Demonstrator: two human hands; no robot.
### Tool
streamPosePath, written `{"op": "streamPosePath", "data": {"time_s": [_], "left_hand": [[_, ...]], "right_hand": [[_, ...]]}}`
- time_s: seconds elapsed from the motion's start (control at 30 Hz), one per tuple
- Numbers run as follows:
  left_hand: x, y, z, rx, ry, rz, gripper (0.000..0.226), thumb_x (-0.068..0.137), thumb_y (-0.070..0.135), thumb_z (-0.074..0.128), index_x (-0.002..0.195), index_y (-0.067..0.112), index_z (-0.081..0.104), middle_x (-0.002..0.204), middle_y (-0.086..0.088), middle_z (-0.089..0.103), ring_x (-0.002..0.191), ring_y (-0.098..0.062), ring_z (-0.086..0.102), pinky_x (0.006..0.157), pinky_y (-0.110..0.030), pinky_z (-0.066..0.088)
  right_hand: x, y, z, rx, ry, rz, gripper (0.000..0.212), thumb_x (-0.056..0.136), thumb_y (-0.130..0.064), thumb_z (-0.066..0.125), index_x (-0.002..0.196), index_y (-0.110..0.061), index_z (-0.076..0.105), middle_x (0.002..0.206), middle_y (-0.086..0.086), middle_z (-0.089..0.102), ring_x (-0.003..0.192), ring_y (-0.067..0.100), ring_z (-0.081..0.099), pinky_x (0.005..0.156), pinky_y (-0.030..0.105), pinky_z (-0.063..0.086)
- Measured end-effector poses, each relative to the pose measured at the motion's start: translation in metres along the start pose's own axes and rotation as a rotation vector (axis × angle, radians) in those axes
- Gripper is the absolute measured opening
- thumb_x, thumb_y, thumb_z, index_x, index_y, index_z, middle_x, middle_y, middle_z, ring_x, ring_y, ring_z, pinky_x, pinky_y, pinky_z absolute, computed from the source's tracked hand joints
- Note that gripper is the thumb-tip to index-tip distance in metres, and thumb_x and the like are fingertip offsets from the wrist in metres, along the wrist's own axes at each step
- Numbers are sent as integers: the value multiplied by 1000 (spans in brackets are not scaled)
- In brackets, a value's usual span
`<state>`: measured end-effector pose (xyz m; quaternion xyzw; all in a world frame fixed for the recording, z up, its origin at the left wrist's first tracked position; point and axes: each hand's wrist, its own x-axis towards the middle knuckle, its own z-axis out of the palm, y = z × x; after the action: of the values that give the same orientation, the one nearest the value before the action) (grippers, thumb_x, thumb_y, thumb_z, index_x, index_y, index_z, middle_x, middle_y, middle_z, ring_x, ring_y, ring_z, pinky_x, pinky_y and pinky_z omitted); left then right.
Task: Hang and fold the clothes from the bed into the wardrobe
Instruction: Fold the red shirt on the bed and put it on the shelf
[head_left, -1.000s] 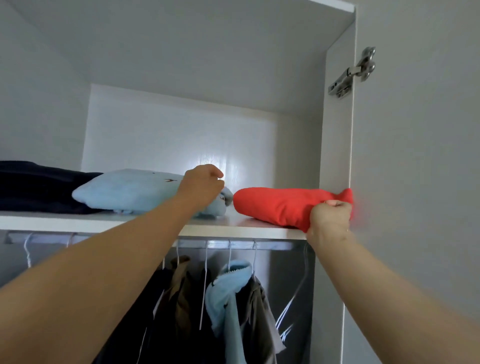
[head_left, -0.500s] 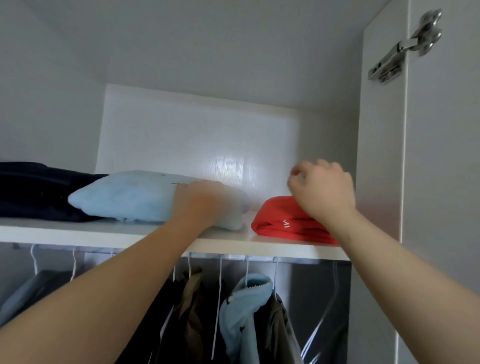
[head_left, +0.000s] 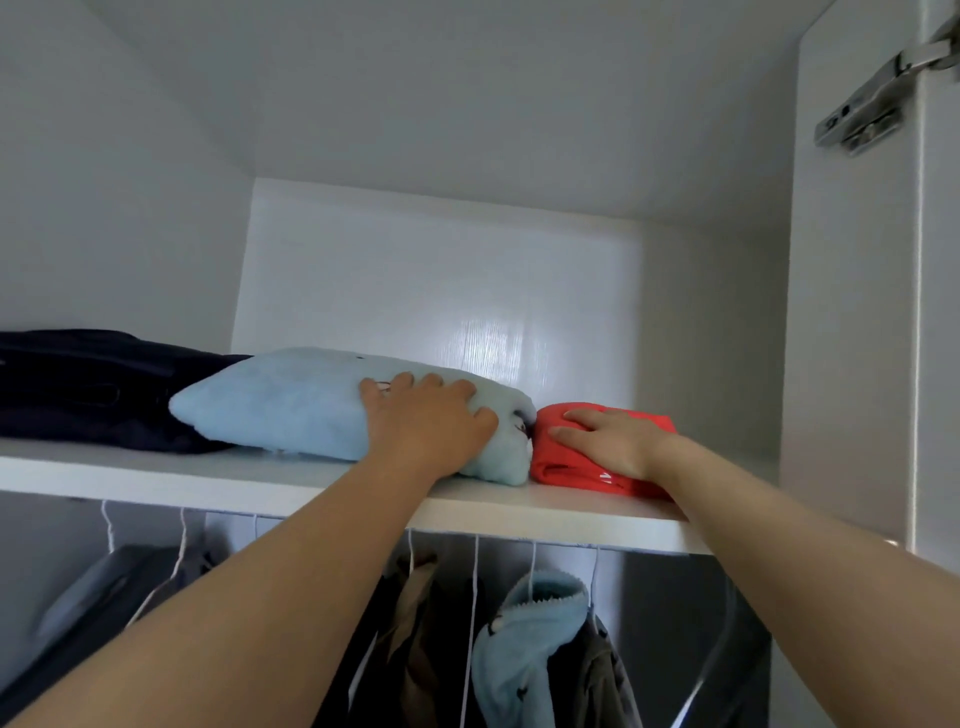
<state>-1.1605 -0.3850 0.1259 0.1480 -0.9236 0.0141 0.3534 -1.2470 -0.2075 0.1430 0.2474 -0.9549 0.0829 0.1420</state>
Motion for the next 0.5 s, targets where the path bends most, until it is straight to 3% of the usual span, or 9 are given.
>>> {"op": "streamPosePath", "data": {"time_s": [0.23,0.5], "left_hand": [[2,1,0,9,2,2,49,91,49,23,133,33,41,135,0,46,125,-25,37,106,-55,17],[2,-3,4,4,14,4,48,91,49,25,131,30,43,133,-1,47,123,-25,39,105,-53,19]], "right_hand": [[17,-8,3,203,-71,-74,59,92,-56,36,145,-29,31,153,-2,28,139,20,27,116,36,16],[11,-12,11,70,15,-14,63,90,-64,27,146,-34,26,155,0,24,142,26,20,115,48,15]]}}
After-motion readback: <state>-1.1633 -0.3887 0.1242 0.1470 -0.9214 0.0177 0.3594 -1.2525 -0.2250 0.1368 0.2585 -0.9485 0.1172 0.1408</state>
